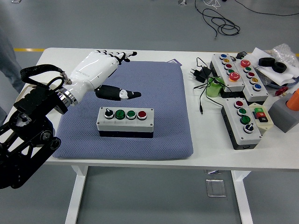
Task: Pick up the button,place it on the desk,press the button,press the button
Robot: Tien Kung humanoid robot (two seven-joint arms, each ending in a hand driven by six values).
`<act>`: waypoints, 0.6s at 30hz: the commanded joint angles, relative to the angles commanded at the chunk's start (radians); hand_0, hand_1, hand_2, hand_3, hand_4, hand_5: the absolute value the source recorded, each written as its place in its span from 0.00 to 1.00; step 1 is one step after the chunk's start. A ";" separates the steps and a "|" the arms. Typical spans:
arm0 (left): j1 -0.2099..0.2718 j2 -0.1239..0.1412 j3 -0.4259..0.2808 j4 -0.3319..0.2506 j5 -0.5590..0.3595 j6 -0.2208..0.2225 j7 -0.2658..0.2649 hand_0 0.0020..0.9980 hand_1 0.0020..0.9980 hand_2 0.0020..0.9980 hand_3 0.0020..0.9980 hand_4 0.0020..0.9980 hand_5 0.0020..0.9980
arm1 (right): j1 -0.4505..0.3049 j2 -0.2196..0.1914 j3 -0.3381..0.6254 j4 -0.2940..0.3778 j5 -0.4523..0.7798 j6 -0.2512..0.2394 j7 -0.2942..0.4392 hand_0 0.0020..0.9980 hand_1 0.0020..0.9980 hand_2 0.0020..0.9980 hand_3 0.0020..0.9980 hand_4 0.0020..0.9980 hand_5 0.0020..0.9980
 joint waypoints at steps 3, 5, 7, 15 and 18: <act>0.006 0.004 0.002 -0.006 -0.092 -0.078 0.001 0.04 0.02 0.06 0.68 0.84 1.00 | 0.000 0.000 -0.002 0.000 0.002 0.000 0.000 0.63 0.50 0.62 0.56 0.30 0.22; 0.008 0.006 0.004 -0.004 -0.151 -0.142 0.010 0.03 0.00 0.05 0.71 0.79 1.00 | 0.000 0.000 -0.003 0.000 0.002 0.000 0.001 0.63 0.49 0.62 0.56 0.30 0.22; 0.010 0.005 0.008 -0.005 -0.166 -0.198 0.032 0.03 0.00 0.05 0.71 0.79 1.00 | 0.000 0.000 -0.003 0.000 0.003 -0.001 0.001 0.63 0.49 0.62 0.56 0.30 0.22; 0.008 0.006 0.029 -0.005 -0.143 -0.333 0.102 0.03 0.00 0.04 0.72 0.79 1.00 | 0.001 0.000 -0.003 0.000 0.001 0.000 0.000 0.63 0.49 0.62 0.56 0.30 0.22; 0.006 0.007 0.035 -0.003 -0.132 -0.342 0.112 0.03 0.00 0.04 0.73 0.78 1.00 | 0.002 0.000 -0.002 0.000 -0.001 0.001 0.000 0.63 0.49 0.62 0.56 0.30 0.22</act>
